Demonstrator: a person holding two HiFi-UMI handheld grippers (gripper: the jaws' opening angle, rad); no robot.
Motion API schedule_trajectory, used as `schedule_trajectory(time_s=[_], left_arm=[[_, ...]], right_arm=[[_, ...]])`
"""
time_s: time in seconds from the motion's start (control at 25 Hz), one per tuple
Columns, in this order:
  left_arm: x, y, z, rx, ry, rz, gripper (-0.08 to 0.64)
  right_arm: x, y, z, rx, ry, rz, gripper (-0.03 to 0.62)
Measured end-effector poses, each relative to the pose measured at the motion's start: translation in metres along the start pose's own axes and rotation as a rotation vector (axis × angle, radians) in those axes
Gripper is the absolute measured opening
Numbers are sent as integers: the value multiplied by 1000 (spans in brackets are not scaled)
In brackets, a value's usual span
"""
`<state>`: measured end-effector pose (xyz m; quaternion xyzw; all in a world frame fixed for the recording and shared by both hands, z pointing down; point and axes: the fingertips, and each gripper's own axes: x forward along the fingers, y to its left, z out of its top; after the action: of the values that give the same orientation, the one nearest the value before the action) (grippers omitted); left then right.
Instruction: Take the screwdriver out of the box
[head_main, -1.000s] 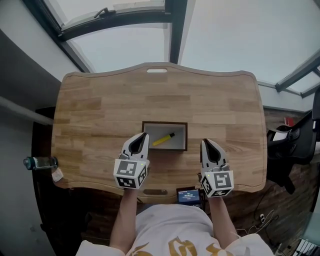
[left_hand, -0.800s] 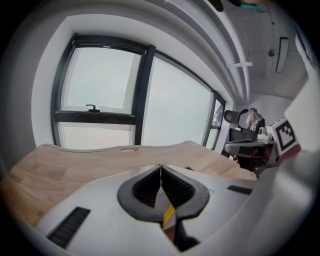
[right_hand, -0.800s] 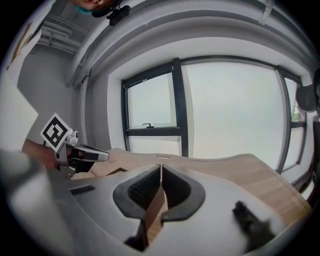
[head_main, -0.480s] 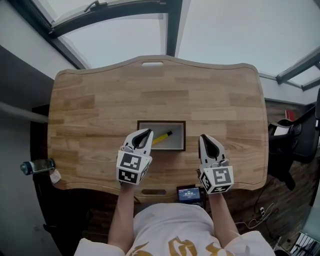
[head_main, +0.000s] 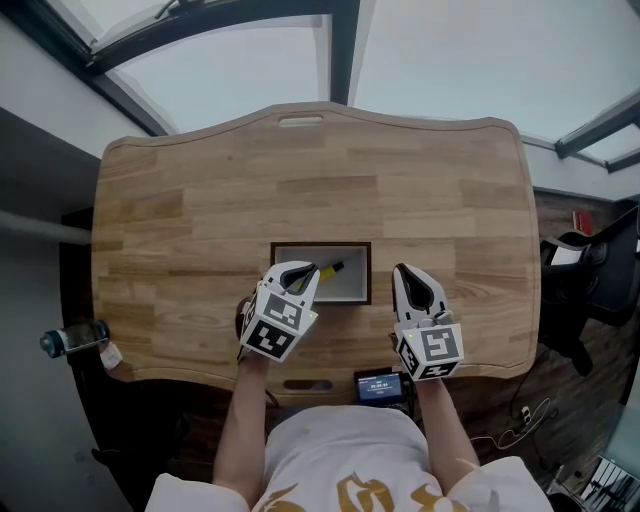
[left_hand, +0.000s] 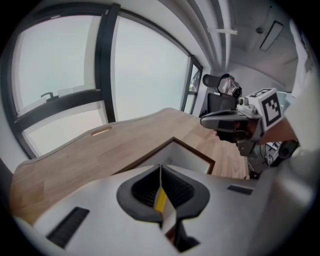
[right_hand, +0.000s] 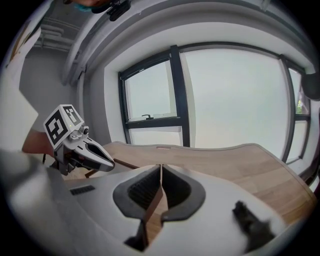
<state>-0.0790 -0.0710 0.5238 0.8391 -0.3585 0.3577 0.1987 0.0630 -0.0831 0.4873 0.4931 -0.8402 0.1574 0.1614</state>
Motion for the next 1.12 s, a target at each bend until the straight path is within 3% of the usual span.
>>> schedule_trajectory(time_s=[0.36,0.68,0.84,1.12], left_arm=[[18,-11,-10,86,144,-69,15],[38,-14,-15,76,252,-130,17],[47,-19,-21,91,320,-171,101],[62,-21,-30,131,410,-193,109]], right_arm=[[9,-2,-12,13,34,11,34],[18,-10,-17,22,50,18,34],[22,-14,-17,26,55,17,34],[30,-19,-22,38,71,14,34]])
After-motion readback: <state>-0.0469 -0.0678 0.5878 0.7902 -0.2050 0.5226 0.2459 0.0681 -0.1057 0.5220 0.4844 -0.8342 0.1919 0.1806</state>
